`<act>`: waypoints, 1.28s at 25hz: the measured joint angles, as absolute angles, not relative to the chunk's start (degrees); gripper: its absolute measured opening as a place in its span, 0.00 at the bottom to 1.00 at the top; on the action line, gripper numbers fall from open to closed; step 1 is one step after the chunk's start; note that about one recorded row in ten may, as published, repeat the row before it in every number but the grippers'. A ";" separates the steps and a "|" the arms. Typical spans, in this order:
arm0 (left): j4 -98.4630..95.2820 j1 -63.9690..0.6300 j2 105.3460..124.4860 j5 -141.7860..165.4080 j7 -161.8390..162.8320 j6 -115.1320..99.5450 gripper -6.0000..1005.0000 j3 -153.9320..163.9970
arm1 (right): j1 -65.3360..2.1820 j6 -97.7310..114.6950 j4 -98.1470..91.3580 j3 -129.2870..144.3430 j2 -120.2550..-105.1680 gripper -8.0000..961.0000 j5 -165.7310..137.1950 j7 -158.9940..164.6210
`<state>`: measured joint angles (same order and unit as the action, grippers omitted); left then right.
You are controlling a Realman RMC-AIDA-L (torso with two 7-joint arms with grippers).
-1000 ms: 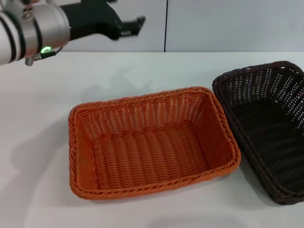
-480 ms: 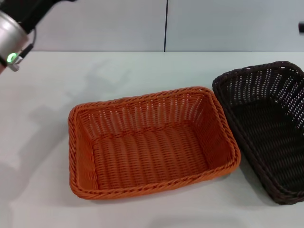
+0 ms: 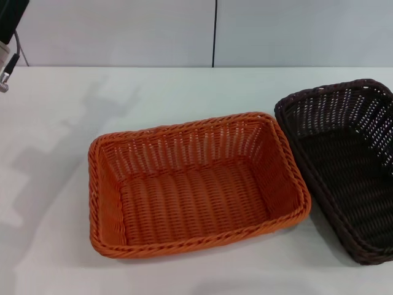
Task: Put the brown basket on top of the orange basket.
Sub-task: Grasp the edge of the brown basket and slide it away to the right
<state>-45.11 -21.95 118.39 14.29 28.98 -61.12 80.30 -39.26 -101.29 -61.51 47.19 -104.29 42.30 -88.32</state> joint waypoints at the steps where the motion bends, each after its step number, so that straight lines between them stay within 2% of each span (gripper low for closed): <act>1: -44.36 -22.31 118.43 12.79 28.03 -61.42 0.84 80.27 | -39.29 -101.89 -61.49 47.68 -104.40 0.69 41.69 -88.43; 8: -39.64 -25.32 118.42 4.98 22.98 -64.94 0.84 80.24 | -38.31 -104.29 -60.07 53.90 -105.13 0.69 39.41 -88.48; 22: -32.81 -32.07 118.31 3.58 22.06 -64.78 0.84 78.79 | -39.08 -107.70 -55.44 70.96 -108.79 0.69 42.19 -90.46; 25: -32.71 -32.29 118.30 3.58 22.05 -64.75 0.84 78.43 | -39.29 -107.78 -55.43 74.68 -108.63 0.69 45.25 -90.35; 32: -32.64 -32.49 118.21 3.50 21.94 -64.23 0.84 76.19 | -40.25 -108.14 -55.68 87.59 -106.20 0.69 58.02 -89.25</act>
